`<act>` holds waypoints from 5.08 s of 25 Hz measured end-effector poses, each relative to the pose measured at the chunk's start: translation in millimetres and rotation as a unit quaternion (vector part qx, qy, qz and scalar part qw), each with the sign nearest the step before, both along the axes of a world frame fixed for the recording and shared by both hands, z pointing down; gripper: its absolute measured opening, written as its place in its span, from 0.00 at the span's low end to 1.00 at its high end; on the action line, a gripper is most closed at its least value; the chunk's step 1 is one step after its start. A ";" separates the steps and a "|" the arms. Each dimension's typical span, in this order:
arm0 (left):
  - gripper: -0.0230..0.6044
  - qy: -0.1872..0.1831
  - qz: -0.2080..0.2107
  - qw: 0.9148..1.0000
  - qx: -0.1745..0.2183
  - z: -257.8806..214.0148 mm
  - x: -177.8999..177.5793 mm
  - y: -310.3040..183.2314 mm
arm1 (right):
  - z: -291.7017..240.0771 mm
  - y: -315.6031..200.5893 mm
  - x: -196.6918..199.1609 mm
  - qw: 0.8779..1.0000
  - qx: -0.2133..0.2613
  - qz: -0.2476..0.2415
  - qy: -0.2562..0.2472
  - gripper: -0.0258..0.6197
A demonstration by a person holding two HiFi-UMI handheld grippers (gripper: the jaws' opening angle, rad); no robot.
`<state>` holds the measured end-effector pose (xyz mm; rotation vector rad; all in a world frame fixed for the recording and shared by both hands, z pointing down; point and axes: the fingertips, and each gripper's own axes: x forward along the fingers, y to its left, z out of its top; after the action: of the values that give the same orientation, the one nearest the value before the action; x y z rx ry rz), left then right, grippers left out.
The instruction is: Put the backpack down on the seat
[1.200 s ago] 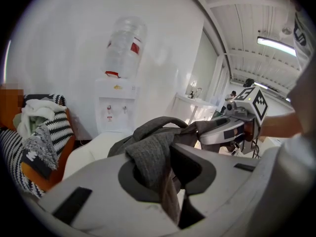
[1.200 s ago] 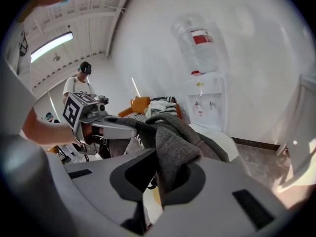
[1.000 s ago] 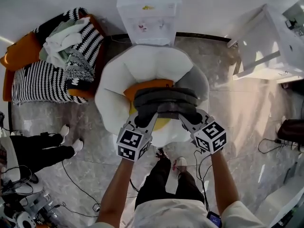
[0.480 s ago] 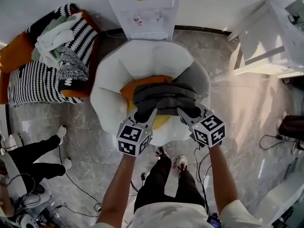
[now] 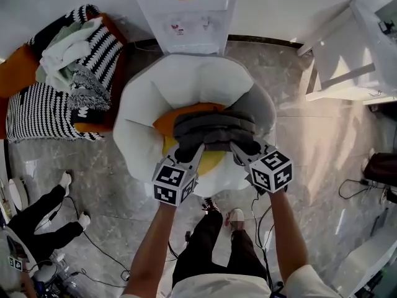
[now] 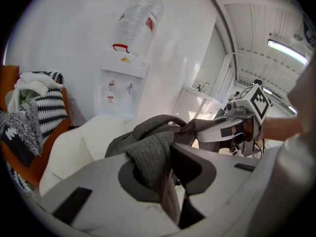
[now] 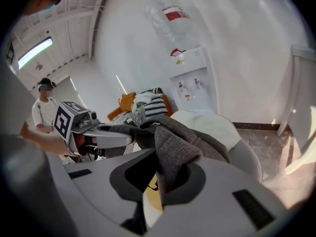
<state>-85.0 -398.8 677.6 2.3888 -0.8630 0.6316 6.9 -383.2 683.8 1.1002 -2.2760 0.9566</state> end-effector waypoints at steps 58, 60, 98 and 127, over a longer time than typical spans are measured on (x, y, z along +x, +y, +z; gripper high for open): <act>0.40 -0.026 -0.042 0.999 -0.016 140.5 27.6 -95.9 | 120.4 -91.5 33.7 0.996 0.018 0.042 0.075 0.28; 0.48 -0.025 -0.046 0.998 -0.020 144.1 26.2 -95.0 | 120.7 -92.8 37.9 0.995 0.025 0.042 0.084 0.37; 0.64 -0.006 -0.130 0.990 0.061 25.1 11.0 73.9 | -1.7 63.9 89.5 0.989 0.097 0.052 0.101 0.40; 0.16 0.010 -0.129 0.976 0.173 -171.6 34.2 231.3 | -187.7 206.8 63.9 0.986 0.158 0.013 0.049 0.05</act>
<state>-50.8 -167.5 506.0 2.5131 -1.3398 0.3784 70.8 -176.5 496.1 1.2768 -2.3897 0.5472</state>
